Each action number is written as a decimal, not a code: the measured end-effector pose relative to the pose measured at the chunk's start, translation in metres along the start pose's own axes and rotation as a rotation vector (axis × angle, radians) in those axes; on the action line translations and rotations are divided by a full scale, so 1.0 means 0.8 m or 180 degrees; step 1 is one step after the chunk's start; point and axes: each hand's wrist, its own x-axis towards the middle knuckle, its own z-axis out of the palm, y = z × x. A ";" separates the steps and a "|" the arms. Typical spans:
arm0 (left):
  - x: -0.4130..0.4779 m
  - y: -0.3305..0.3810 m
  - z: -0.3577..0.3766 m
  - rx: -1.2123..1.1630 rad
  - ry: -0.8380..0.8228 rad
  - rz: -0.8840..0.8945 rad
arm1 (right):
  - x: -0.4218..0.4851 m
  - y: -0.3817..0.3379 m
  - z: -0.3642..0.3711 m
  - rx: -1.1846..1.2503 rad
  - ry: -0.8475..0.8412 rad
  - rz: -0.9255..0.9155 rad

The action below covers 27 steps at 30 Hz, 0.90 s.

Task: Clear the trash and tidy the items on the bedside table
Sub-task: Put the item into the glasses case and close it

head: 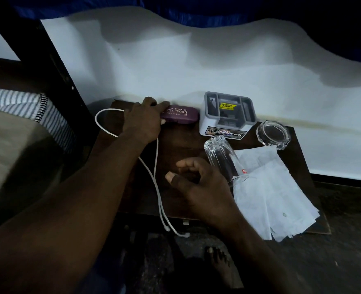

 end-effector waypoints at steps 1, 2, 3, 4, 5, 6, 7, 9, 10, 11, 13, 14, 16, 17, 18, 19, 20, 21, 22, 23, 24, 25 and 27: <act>-0.001 0.000 -0.001 -0.0009 -0.0006 -0.0005 | 0.000 0.000 0.000 -0.0012 -0.0005 -0.0005; -0.001 0.000 -0.001 -0.0010 -0.0010 0.0001 | 0.000 -0.001 0.000 -0.0026 0.0000 -0.0011; -0.002 0.001 -0.002 -0.0008 -0.0012 0.0013 | 0.000 -0.002 0.001 -0.0040 0.0012 -0.0020; -0.002 0.001 -0.002 -0.0010 -0.0011 0.0023 | 0.000 -0.002 0.001 -0.0047 0.0026 -0.0031; -0.003 0.001 -0.001 -0.0014 -0.0009 0.0025 | 0.000 -0.002 0.002 -0.0045 0.0034 -0.0044; -0.003 0.001 -0.001 -0.0018 -0.0003 0.0021 | 0.000 -0.002 0.002 -0.0034 0.0033 -0.0054; -0.004 0.002 0.000 -0.0020 0.0009 0.0012 | -0.001 -0.002 0.002 -0.0028 0.0022 -0.0064; -0.005 0.003 0.001 -0.0011 0.0049 -0.0012 | -0.001 -0.002 0.002 -0.0029 0.0006 -0.0088; -0.006 0.004 0.001 -0.0004 0.0064 -0.0026 | -0.002 -0.001 0.002 -0.0021 0.0000 -0.0091; -0.006 0.004 0.001 -0.0005 0.0069 -0.0038 | -0.002 -0.001 0.001 -0.0014 -0.0009 -0.0088; -0.006 0.006 0.001 -0.0030 0.0059 -0.0061 | -0.002 0.000 0.000 -0.0018 -0.0017 -0.0090; -0.005 0.007 0.001 -0.0040 0.0052 -0.0069 | -0.002 0.000 0.000 -0.0022 -0.0014 -0.0092; -0.006 0.007 0.001 -0.0036 0.0038 -0.0076 | -0.001 0.001 0.000 -0.0041 -0.0007 -0.0098; -0.006 0.007 0.001 -0.0039 0.0038 -0.0079 | -0.001 0.001 0.000 -0.0049 -0.0003 -0.0108; -0.006 0.007 0.001 -0.0048 0.0041 -0.0084 | -0.001 0.000 0.001 -0.0057 0.0001 -0.0118; -0.007 0.007 0.000 -0.0058 0.0045 -0.0087 | -0.001 0.000 0.001 -0.0073 0.0005 -0.0125; -0.007 0.008 -0.001 -0.0059 0.0045 -0.0091 | -0.001 0.000 0.001 -0.0094 0.0005 -0.0130; -0.008 0.008 -0.001 -0.0053 0.0042 -0.0097 | -0.001 0.000 0.001 -0.0109 0.0001 -0.0132; -0.009 0.009 -0.002 -0.0048 0.0040 -0.0110 | -0.001 0.000 0.001 -0.0106 0.0000 -0.0134; -0.009 0.009 -0.003 -0.0050 0.0038 -0.0126 | 0.000 0.000 0.001 -0.0090 0.0002 -0.0140; -0.009 0.009 -0.004 -0.0055 0.0035 -0.0140 | 0.000 0.000 0.001 -0.0070 0.0003 -0.0145; -0.010 0.009 -0.004 -0.0060 0.0029 -0.0152 | 0.000 0.000 0.002 -0.0055 -0.0004 -0.0148; -0.010 0.008 -0.006 -0.0076 0.0010 -0.0183 | 0.000 0.000 0.002 -0.0055 -0.0016 -0.0151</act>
